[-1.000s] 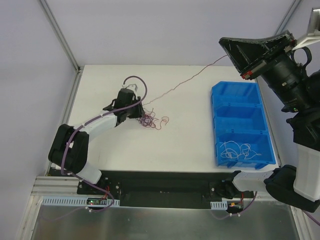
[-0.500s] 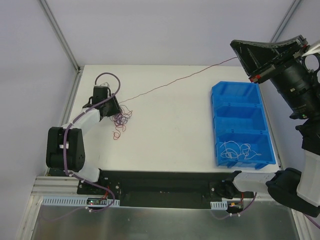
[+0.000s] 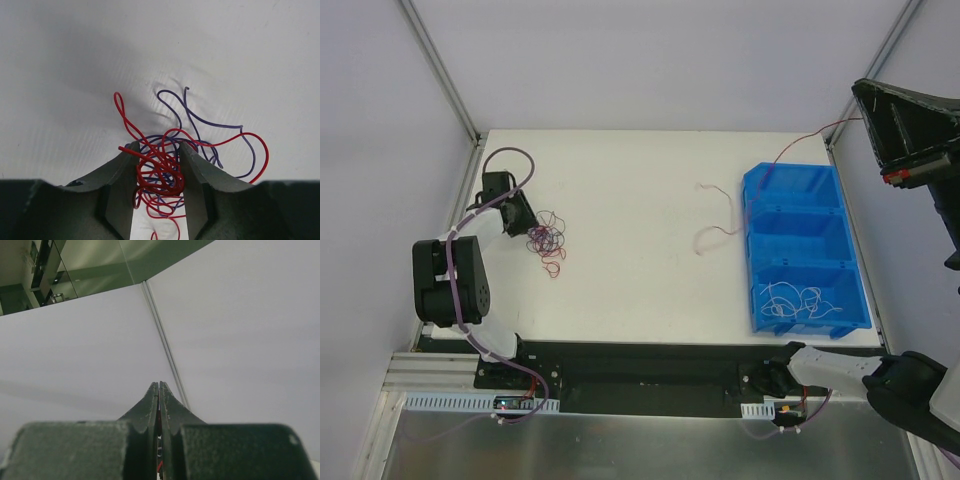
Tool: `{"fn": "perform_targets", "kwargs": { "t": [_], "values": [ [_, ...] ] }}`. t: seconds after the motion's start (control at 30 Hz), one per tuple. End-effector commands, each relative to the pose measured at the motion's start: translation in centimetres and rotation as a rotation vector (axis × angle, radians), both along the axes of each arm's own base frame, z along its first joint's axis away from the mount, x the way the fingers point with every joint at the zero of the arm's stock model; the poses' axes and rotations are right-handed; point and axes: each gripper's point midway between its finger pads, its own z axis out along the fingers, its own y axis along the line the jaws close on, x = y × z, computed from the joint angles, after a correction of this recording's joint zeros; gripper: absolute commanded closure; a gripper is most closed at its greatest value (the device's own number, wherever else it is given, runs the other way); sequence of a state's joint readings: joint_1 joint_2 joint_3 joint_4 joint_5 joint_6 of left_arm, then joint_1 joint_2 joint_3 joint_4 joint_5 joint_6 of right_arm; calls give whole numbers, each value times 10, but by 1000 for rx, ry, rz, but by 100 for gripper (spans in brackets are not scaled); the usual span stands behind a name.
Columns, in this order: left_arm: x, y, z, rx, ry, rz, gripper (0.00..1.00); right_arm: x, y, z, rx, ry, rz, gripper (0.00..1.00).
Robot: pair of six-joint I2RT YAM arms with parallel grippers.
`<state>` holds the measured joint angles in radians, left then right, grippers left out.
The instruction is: Untangle the cables
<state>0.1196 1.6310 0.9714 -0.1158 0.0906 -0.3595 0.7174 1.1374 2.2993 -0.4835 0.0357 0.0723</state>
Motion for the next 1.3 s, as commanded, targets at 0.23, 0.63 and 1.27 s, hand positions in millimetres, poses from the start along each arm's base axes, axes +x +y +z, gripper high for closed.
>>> {"fn": "perform_targets", "kwargs": {
  "t": [0.23, 0.63, 1.27],
  "values": [
    [11, -32, 92, -91, -223, -165, 35, 36, 25, -39, -110, 70, -36, 100],
    [-10, -111, 257, -225, -599, -425, 8, 65, 22, -63, -258, 97, -175, 100],
    [-27, -160, 241, -173, -607, -681, 18, 105, 114, -279, -573, 510, 103, 100]
  ]
}}
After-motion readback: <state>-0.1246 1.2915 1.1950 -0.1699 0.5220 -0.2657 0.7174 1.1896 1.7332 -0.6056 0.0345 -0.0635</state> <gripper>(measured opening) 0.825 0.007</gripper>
